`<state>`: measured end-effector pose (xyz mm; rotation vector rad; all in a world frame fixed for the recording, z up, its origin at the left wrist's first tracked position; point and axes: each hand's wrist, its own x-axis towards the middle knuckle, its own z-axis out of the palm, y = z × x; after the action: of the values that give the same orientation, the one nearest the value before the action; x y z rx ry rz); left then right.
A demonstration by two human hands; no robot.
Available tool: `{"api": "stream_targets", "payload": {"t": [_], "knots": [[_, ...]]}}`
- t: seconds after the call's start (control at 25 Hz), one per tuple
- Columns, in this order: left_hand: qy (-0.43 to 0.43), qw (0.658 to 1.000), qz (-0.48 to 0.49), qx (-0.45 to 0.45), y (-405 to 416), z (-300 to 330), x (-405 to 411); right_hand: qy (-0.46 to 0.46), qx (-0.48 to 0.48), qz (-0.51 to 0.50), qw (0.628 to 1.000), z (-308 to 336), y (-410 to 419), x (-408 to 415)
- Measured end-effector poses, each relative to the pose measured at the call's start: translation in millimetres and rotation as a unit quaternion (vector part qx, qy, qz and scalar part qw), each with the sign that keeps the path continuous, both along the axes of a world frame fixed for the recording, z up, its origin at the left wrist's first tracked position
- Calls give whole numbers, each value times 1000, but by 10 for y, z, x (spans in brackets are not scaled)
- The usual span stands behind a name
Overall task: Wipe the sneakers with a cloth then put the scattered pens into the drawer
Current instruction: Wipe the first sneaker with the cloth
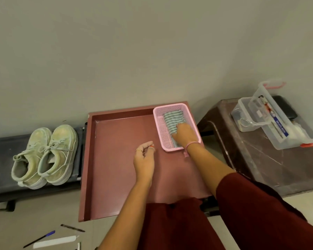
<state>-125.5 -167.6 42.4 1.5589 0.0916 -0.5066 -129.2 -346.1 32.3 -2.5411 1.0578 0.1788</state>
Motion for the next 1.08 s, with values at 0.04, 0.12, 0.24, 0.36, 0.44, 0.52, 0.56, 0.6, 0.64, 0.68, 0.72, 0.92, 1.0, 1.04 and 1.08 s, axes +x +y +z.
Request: {"api": "stream_targets", "payload": {"t": [0.04,0.12,0.24,0.36,0.44,0.52,0.56,0.6,0.64,0.68,0.72,0.92,1.0,1.04,1.08], "knots": [[10,1000,3,-6,17,-51,15,24,-8,3,1000,-81,25,53],[22,1000,9,-12,46,-155,50,72,-41,14,996,-212,70,145],[55,998,21,-17,65,-263,75,87,-94,28,991,-303,61,234],[92,995,24,-35,68,-283,72,76,-74,12,994,-325,24,239],[119,991,22,-56,62,-207,52,16,-16,-46,999,-258,-46,182],[149,985,21,-89,67,-87,40,-57,47,-100,992,-81,-152,108],[165,980,17,-111,71,-23,33,-89,79,-118,986,41,-204,57],[181,974,11,-137,77,56,19,-119,118,-133,977,192,-237,-4],[196,967,4,-164,81,140,-5,-146,158,-144,966,361,-239,-72],[210,959,-3,-191,86,230,-41,-165,189,-146,957,541,-208,-143],[223,951,-8,-215,85,321,-77,-172,202,-131,955,720,-149,-217],[253,917,-12,-307,106,777,-311,-141,-6,79,987,1484,689,-718],[243,910,-31,-335,178,922,-414,-155,-23,138,978,1550,1143,-942],[247,906,-36,-341,235,950,-457,-164,-17,167,972,1554,1337,-1058],[256,903,-36,-342,310,975,-501,-183,6,186,965,1548,1481,-1171]]}}
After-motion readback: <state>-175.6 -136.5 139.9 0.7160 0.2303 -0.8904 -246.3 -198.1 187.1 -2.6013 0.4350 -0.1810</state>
